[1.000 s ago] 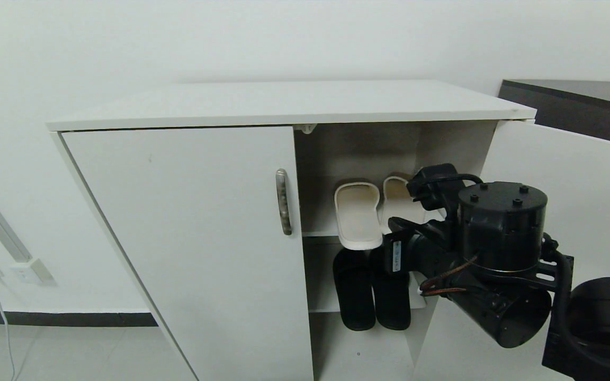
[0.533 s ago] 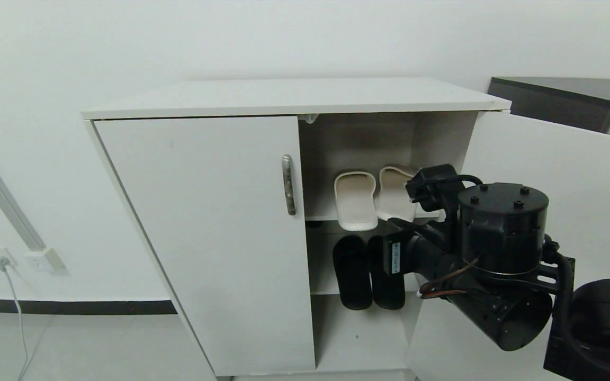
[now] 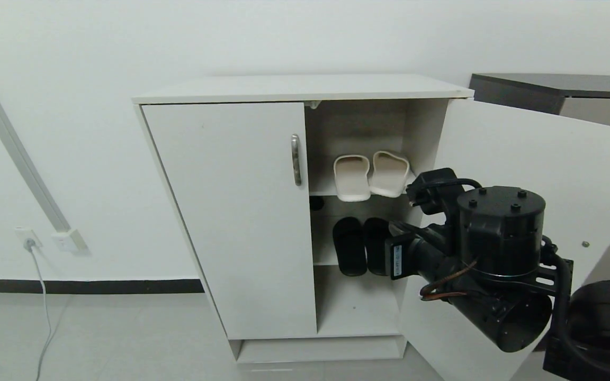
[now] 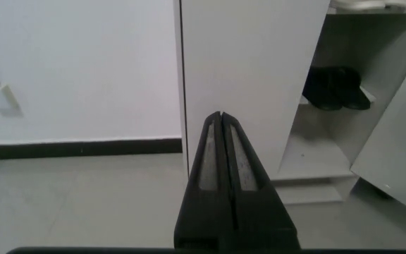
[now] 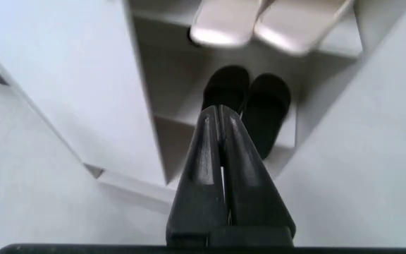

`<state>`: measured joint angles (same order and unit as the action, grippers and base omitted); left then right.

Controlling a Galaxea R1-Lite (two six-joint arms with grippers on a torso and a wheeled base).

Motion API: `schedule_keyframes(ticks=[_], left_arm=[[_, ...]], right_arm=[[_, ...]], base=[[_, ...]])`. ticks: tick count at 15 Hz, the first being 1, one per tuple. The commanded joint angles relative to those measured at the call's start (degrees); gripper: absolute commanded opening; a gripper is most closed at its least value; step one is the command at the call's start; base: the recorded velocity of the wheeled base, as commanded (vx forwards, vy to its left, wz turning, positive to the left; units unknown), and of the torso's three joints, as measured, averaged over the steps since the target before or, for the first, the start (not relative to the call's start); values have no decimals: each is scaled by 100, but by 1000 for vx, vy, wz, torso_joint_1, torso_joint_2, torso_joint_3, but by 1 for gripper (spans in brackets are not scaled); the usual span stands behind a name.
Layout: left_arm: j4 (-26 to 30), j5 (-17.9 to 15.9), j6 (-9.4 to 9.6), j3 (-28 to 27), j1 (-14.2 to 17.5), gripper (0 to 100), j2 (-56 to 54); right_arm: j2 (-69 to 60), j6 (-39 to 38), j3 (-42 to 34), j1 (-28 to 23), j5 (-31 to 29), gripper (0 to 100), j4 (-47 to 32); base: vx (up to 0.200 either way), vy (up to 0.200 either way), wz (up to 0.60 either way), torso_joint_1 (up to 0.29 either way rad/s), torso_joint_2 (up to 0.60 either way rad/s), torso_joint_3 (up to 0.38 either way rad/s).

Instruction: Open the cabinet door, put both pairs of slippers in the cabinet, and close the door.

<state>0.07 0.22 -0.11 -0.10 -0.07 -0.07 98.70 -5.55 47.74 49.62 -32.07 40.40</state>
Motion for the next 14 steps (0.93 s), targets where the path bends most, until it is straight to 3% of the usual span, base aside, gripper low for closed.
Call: schedule_keyframes(ticks=[1, 5, 14], left_arm=[[1, 4, 2, 1, 7, 0, 7], [1, 13, -7, 1, -1, 0, 7], [1, 13, 20, 1, 7, 0, 7]], right_arm=[[27, 1, -19, 13, -1, 0, 3], [45, -25, -133, 48, -1, 0, 12], [282, -25, -309, -172, 87, 0, 223]], base=[[-200, 0, 0, 2, 2, 7], [-200, 0, 0, 4, 5, 1], [0, 0, 0, 0, 0, 0]])
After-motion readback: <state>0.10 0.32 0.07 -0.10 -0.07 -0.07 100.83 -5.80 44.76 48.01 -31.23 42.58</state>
